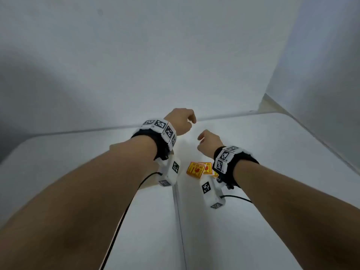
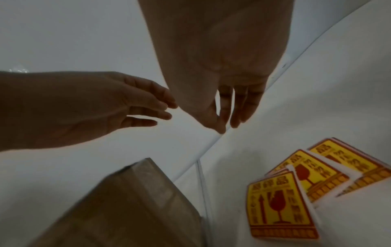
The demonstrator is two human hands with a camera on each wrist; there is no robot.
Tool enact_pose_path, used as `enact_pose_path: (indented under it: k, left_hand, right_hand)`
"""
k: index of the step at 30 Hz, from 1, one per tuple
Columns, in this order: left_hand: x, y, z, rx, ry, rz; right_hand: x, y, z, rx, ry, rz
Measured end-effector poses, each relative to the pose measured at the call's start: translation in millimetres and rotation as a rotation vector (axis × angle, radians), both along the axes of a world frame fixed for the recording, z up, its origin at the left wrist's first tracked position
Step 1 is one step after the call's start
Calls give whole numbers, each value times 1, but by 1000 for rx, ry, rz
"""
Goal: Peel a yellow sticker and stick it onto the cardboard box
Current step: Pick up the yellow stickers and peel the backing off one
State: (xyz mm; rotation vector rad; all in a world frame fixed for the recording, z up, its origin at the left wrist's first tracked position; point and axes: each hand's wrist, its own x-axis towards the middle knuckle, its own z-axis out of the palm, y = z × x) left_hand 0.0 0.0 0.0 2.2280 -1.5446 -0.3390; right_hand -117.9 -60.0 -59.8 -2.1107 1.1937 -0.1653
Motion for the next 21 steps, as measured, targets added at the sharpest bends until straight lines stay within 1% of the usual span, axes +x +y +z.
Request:
enact_pose_path:
  k: [3, 8, 11, 16, 21]
  left_hand:
    - [-7, -6, -11, -45, -3, 14]
    - [-25, -4, -28, -148, -131, -68]
    - [-41, 6, -35, -186, -135, -102]
    - [-52, 34, -42, -263, -70, -141]
    - [-45, 61, -47, -242, -77, -163]
  right_hand:
    - [-2, -3, -20, 7, 125, 66]
    - [-9, 9, -41, -57, 146, 120]
    - [-19, 21, -52, -87, 190, 153]
    - [-25, 36, -62, -217, 223, 103]
    - [-29, 45, -58, -169, 216, 24]
